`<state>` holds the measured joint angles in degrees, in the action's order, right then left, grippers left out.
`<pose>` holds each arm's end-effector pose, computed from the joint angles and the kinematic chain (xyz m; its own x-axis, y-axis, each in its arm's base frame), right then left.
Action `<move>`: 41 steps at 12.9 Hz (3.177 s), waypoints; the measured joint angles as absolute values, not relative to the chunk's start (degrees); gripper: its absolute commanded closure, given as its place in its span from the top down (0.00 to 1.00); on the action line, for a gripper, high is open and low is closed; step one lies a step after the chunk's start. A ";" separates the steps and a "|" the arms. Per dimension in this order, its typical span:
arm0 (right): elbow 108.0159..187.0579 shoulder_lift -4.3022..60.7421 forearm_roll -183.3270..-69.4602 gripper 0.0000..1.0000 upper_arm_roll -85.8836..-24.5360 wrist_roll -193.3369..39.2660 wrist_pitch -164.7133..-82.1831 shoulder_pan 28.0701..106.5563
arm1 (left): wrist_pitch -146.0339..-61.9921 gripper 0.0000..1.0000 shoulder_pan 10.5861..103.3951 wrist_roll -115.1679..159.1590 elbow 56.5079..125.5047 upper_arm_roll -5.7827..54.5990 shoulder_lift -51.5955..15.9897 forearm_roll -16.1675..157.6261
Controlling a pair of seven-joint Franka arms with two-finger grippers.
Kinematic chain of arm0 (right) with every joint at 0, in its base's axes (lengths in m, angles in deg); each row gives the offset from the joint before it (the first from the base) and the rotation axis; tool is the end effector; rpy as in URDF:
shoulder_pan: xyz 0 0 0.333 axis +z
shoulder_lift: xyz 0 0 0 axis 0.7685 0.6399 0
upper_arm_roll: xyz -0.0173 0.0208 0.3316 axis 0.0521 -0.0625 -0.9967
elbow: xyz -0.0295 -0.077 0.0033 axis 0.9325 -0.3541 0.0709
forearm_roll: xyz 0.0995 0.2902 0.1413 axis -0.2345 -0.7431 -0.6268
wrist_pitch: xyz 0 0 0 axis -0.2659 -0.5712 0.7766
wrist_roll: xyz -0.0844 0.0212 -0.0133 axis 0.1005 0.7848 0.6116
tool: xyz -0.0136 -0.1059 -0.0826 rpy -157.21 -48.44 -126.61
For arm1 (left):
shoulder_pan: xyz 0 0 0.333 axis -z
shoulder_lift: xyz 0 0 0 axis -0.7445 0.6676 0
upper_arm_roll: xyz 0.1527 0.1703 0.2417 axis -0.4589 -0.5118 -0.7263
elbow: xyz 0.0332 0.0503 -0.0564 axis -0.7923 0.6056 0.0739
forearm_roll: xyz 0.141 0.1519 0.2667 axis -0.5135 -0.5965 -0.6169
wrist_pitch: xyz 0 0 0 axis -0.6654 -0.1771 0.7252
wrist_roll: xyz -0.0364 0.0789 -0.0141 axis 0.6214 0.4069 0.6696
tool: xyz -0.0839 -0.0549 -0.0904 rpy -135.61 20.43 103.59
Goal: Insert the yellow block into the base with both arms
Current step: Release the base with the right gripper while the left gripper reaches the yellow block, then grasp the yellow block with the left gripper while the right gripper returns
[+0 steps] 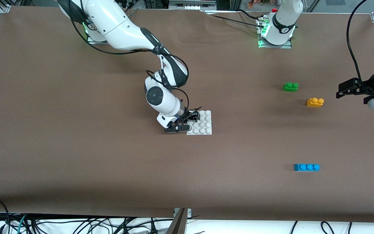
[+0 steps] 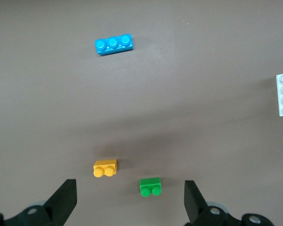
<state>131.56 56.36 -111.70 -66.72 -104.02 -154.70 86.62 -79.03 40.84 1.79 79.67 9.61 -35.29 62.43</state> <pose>0.5414 0.4727 0.1929 1.0000 0.0048 0.0018 0.0051 -0.9272 -0.3745 0.5395 0.0368 0.5554 0.9826 -0.1720 -0.0696 -0.1696 -0.9848 0.0383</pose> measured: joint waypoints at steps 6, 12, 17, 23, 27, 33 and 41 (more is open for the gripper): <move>130.36 58.27 -112.05 0.99 -66.61 -104.03 -155.62 86.36 | -78.64 1.00 40.86 1.64 79.68 9.73 -35.28 62.43; 128.85 55.95 -112.97 1.00 -66.19 -105.45 -150.11 85.31 | -78.62 1.00 40.87 1.61 79.69 9.80 -35.20 62.43; 128.77 52.61 -112.80 1.00 -65.38 -105.54 -144.42 82.34 | -81.87 1.00 40.82 1.52 82.15 9.78 -32.61 60.62; 128.60 47.91 -107.02 1.00 -59.74 -97.04 -128.42 77.02 | -90.72 1.00 37.20 -2.59 93.04 9.37 -33.38 57.12; 128.88 45.56 -106.89 1.00 -48.99 -86.81 -119.45 76.32 | -96.24 1.00 35.37 -5.92 103.18 9.28 -35.89 57.12; 130.29 43.18 -101.24 1.00 -40.27 -81.75 -117.62 75.12 | -111.33 1.00 32.44 -9.54 115.27 9.22 -36.10 54.28; 150.70 9.02 -84.70 1.00 -59.17 -90.86 -113.77 61.32 | -134.84 0.99 26.57 -12.54 131.67 9.15 -34.62 54.12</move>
